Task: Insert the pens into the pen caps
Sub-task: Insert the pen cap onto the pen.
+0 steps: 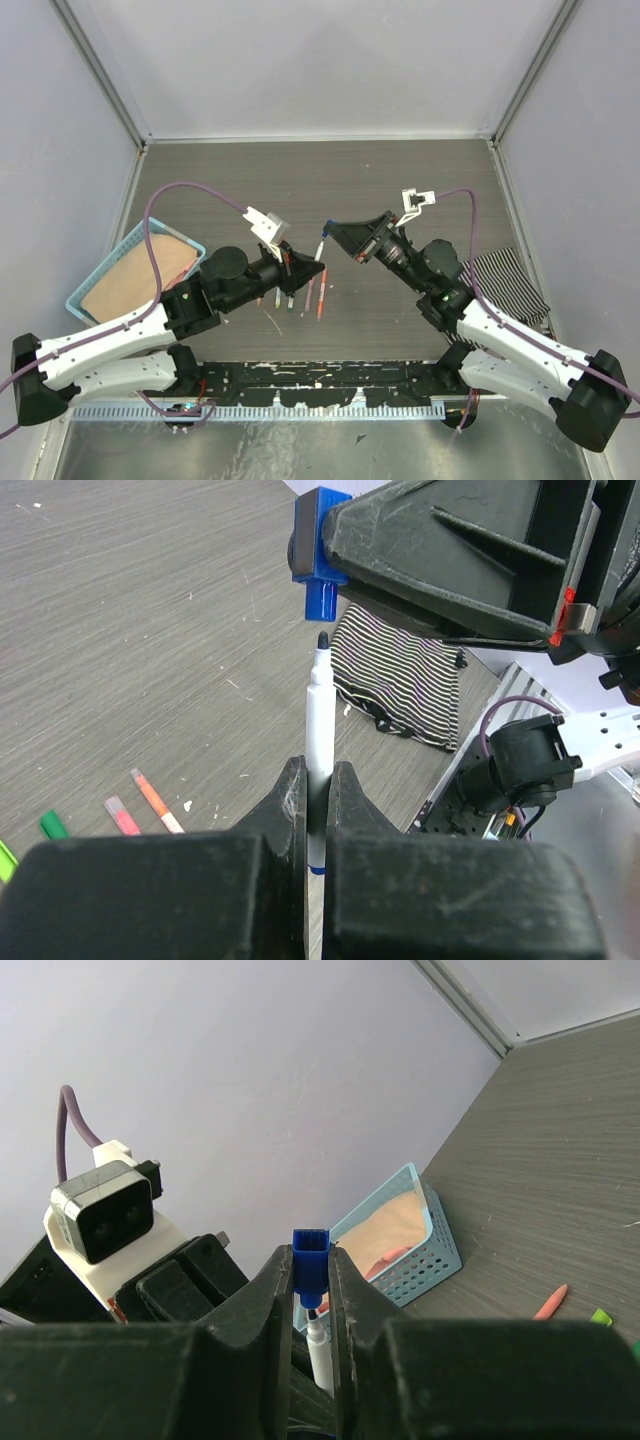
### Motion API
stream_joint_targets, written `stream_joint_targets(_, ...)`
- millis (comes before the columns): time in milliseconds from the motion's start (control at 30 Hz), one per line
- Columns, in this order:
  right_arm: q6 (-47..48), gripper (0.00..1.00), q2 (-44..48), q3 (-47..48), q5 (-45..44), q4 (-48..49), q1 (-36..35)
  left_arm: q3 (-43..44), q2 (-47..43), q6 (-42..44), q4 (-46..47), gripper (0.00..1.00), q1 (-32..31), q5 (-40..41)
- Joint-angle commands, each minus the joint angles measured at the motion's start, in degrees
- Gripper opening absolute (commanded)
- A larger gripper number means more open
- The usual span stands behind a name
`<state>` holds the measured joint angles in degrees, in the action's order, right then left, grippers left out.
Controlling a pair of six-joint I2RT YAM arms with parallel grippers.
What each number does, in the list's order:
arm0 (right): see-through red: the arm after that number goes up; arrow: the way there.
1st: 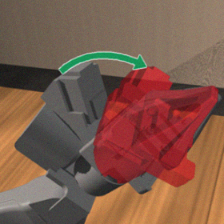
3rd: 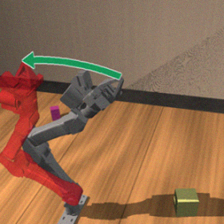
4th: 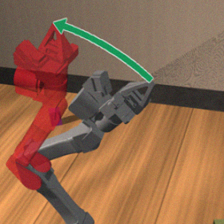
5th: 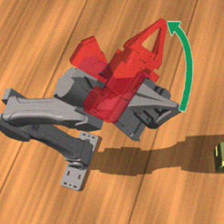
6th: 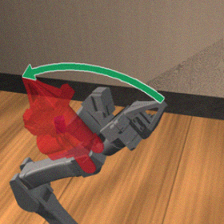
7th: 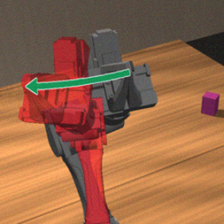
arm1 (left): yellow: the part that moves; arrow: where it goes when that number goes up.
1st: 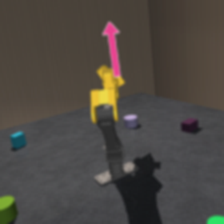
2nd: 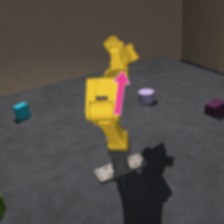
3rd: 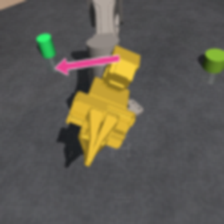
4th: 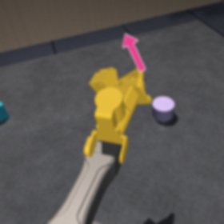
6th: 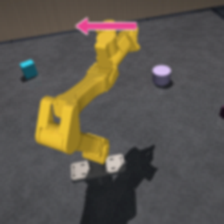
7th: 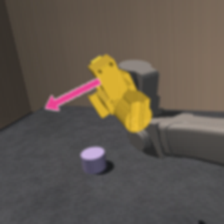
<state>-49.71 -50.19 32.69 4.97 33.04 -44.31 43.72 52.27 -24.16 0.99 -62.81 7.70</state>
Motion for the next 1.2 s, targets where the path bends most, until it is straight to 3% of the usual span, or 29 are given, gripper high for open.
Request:
stream_joint_targets(0, -0.07, 0.01, 0.27, 2.92, 1.35, 3.46, -0.24, -0.14, -0.53, 0.58, 1.74, 0.00, -0.21, -0.06)
stream_joint_targets(1167, 1.12, 0.01, 1.07, 3.69, 4.92, -1.13, -0.16, 0.23, -0.81, 0.94, 0.68, 0.00, -0.24, 1.26)
